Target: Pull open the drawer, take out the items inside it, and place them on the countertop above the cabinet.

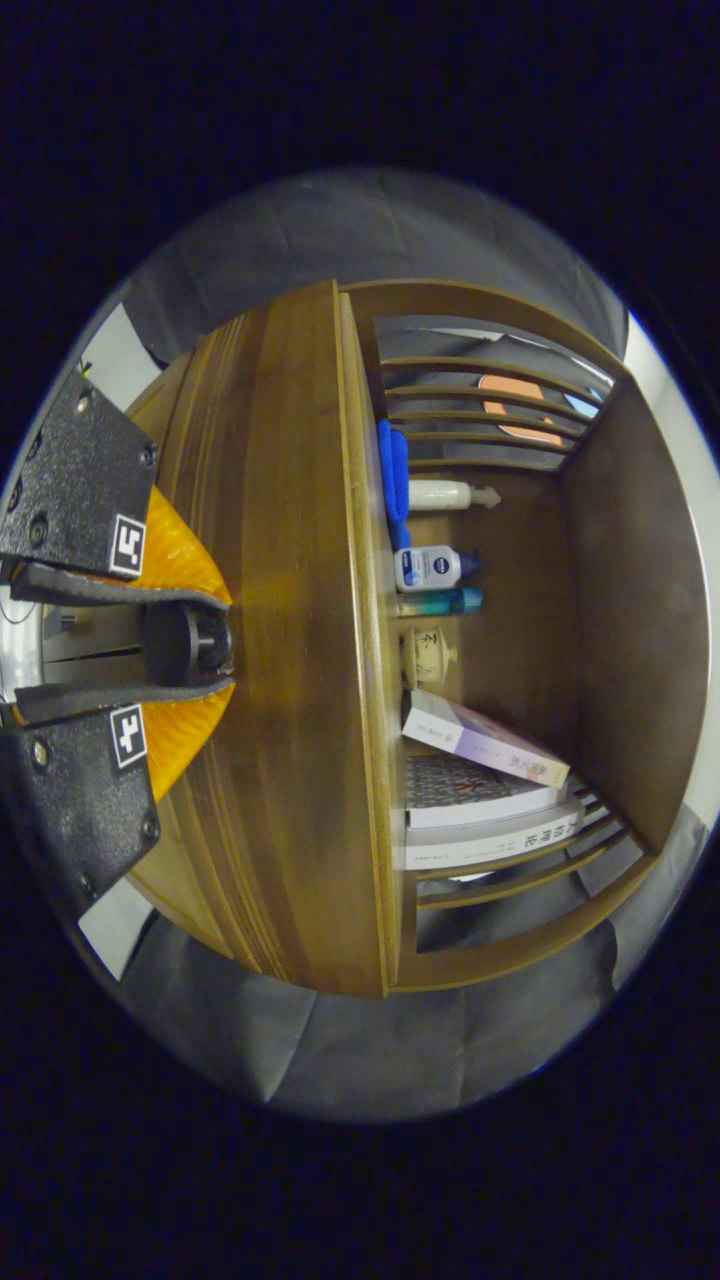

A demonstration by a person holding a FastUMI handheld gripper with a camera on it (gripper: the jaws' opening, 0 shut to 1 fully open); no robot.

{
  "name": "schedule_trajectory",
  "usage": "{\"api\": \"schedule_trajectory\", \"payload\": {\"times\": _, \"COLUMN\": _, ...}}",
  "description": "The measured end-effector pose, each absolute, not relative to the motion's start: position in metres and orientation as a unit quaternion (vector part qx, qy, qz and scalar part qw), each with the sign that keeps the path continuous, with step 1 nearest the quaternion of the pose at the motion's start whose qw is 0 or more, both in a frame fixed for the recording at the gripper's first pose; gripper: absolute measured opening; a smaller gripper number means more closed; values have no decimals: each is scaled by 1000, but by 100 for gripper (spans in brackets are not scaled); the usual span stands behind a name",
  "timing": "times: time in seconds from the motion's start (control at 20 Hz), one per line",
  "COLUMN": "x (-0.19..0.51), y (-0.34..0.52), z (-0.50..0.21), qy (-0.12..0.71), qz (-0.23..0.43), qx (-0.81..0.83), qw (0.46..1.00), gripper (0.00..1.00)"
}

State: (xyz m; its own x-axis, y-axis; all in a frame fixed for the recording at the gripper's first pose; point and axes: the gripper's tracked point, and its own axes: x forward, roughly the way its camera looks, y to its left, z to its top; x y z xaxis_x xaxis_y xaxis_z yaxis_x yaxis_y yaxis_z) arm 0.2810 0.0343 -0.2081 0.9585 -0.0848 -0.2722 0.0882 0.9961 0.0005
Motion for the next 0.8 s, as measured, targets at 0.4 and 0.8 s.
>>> {"api": "schedule_trajectory", "payload": {"times": 0.4, "x": 246, "y": 32, "z": -206, "qy": 138, "qz": -39, "qx": 1, "qw": 990, "gripper": 29}}
{"api": "schedule_trajectory", "payload": {"times": 0.8, "x": 189, "y": 34, "z": -203, "qy": 154, "qz": -35, "qx": 11, "qw": 987, "gripper": 29}}
